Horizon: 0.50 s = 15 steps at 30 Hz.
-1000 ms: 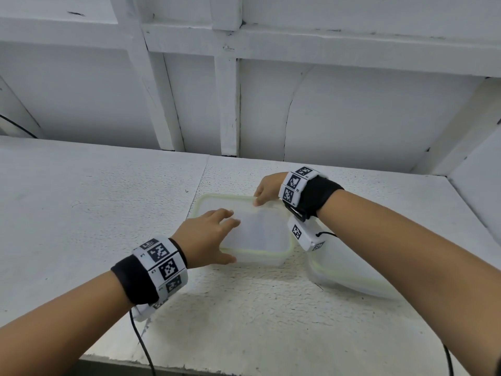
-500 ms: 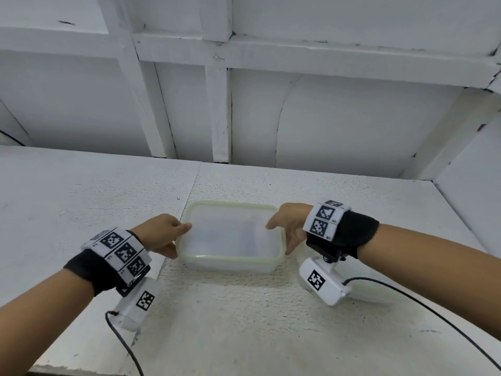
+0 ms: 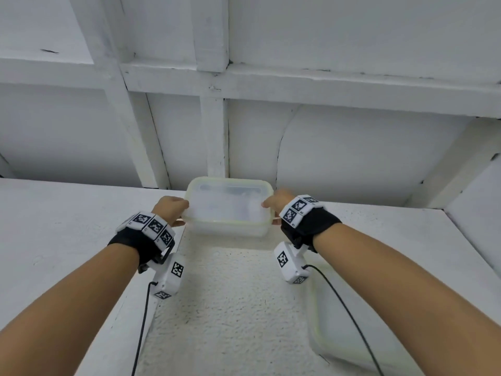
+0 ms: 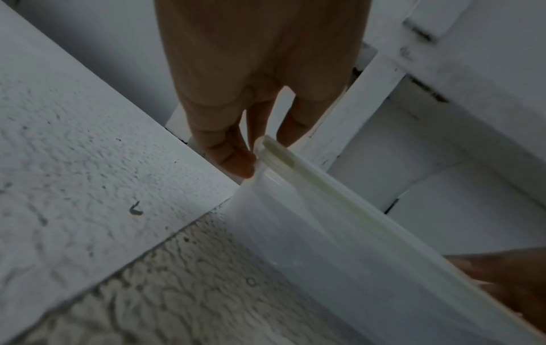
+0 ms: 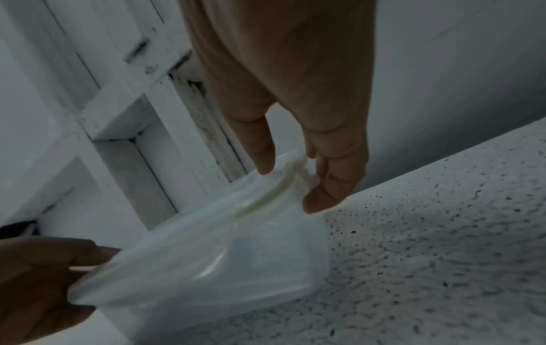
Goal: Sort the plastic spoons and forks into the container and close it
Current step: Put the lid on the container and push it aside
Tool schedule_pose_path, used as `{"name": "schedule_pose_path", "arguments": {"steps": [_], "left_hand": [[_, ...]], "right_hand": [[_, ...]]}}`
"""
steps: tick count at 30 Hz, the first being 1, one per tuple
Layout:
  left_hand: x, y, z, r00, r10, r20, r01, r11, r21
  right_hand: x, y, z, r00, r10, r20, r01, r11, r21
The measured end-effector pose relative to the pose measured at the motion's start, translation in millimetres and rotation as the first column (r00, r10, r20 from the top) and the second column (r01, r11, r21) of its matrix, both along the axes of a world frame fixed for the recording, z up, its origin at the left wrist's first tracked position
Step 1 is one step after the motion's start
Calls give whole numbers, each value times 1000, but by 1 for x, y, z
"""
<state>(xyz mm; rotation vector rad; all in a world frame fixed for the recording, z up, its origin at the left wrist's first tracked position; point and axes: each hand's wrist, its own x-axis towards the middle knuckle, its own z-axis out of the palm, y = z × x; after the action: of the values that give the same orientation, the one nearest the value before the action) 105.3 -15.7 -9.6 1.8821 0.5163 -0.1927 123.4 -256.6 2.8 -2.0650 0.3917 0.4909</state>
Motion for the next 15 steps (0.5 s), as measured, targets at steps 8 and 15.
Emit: {"name": "schedule_pose_path", "arguments": {"steps": [8,15], "left_hand": [[31,12,-18,999,-20,26,20,1000,15],[29,14,-19,997,-76,17,73,992,107]], "right_hand": [[35,4,-30,997,26,75,-21,998,-56],[29,2,-16,993,112,34,-106,983,-149]]}}
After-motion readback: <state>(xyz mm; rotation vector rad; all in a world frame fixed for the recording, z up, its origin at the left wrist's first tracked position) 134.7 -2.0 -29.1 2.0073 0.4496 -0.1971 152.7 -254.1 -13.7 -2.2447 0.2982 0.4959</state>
